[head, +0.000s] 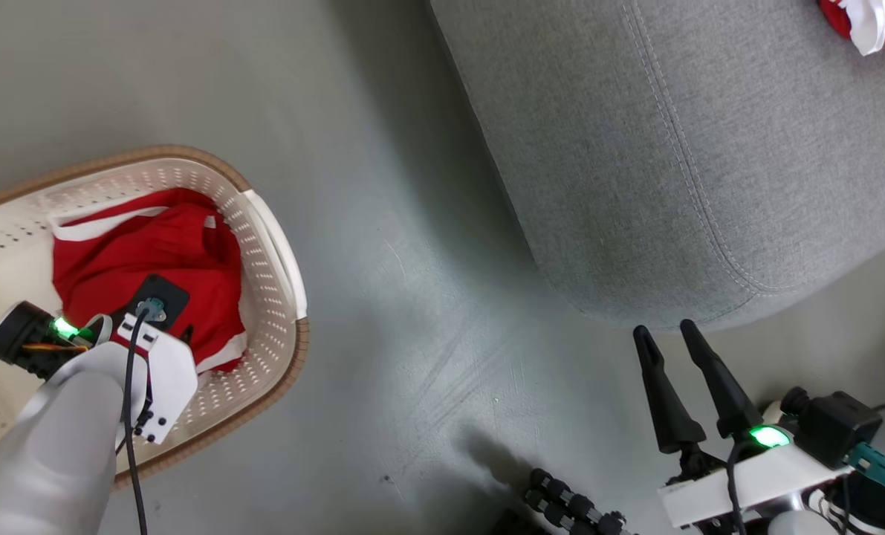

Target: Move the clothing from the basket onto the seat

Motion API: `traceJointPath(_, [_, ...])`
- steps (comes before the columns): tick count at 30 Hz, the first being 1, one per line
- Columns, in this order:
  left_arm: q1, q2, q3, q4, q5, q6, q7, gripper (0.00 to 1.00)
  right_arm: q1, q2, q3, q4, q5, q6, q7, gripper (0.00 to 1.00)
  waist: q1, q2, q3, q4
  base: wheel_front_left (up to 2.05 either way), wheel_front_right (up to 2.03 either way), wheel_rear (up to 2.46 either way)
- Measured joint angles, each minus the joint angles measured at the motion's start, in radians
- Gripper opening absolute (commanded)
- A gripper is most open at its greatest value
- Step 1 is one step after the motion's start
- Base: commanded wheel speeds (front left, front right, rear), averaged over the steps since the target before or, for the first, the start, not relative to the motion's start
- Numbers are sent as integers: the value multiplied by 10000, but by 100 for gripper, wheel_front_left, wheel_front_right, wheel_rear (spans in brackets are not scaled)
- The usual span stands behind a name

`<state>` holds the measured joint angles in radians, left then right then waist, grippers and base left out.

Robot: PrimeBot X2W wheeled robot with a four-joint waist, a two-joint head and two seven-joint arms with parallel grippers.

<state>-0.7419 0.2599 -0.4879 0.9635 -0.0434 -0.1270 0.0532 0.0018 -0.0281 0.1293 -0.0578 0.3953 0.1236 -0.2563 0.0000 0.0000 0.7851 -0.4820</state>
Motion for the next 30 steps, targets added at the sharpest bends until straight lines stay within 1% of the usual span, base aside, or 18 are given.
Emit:
traceJointPath(14, [-949, 25, -1193, 711, 19, 0, 1285, 100, -534, 2, 389, 198, 328, 0, 0, 100, 0, 0, 657, -366, 0, 0, 0])
traceJointPath(17, [-1162, 215, -1147, 970, 157, -2, 1626, 100, -537, 2, 401, 203, 466, 0, 0, 100, 0, 0, 757, -409, 0, 0, 0])
traceJointPath(20, [-1396, 355, -899, 1206, 180, -2, 1864, 100, -622, 4, 401, 199, 545, 0, 0, 100, 0, 0, 843, -437, 2, 2, 2])
traceJointPath(30, [-1693, 320, -892, 1641, 194, -2, 2378, 100, -900, 6, 397, 31, 617, 0, 0, 100, 0, 0, 1044, -492, 41, 41, 41])
